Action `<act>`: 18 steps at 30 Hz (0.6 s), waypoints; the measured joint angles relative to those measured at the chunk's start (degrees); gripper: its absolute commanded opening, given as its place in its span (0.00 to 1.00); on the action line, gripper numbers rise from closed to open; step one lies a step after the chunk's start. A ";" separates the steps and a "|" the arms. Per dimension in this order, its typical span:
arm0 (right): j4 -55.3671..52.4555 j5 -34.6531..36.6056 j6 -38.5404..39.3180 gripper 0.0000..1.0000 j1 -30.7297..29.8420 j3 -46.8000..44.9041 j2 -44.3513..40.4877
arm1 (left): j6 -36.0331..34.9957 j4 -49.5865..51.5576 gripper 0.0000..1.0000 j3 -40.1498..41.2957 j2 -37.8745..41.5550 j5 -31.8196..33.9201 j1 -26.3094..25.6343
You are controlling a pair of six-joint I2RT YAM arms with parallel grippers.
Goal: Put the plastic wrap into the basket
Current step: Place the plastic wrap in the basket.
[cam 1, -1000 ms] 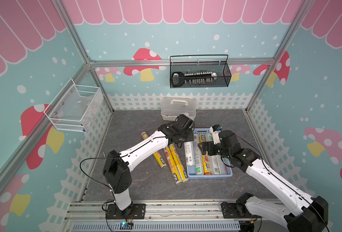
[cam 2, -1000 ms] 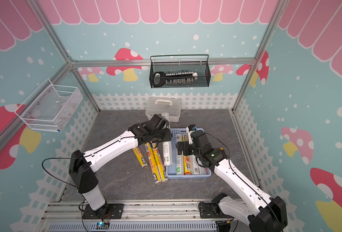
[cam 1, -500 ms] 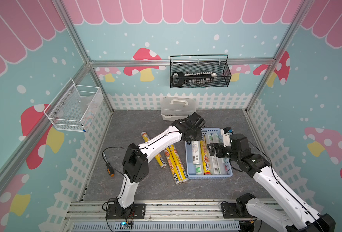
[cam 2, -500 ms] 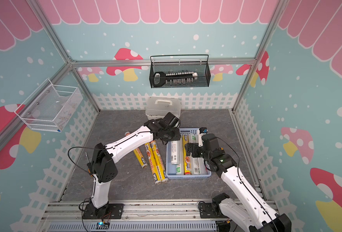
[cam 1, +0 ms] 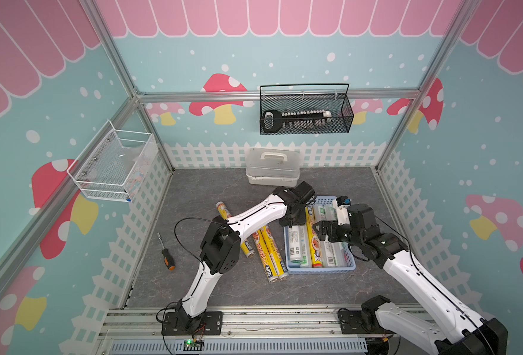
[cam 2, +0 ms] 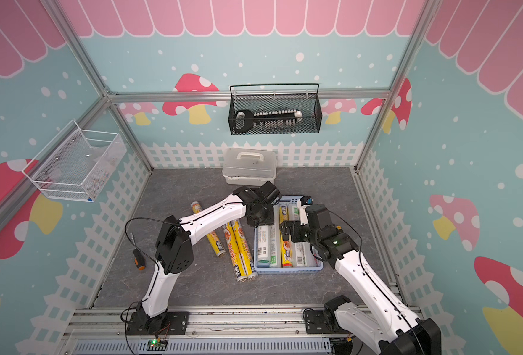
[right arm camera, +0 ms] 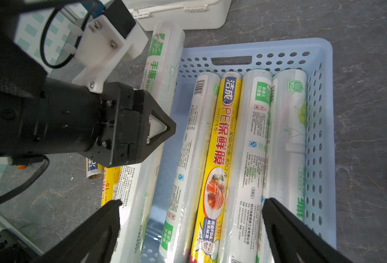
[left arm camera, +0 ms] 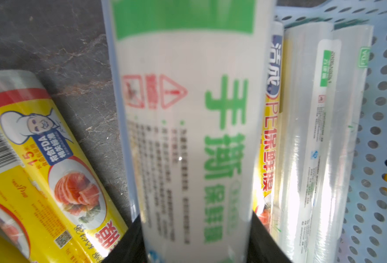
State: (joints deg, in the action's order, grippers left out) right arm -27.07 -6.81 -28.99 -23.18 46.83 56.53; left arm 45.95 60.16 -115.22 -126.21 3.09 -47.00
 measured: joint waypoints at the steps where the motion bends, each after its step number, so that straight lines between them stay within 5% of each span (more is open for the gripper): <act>1: -0.02 -0.26 0.04 0.99 0.00 0.00 0.20 | 0.31 0.09 0.24 0.00 -0.31 -0.28 0.00; 18: -0.20 -1.86 0.00 0.99 0.04 -0.48 1.14 | 1.79 1.70 0.41 -1.18 -4.74 -0.26 -1.36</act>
State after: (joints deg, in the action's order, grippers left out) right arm -27.27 -8.67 -28.99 -23.14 46.35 57.67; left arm 47.75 61.87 -116.40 -130.96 2.83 -48.36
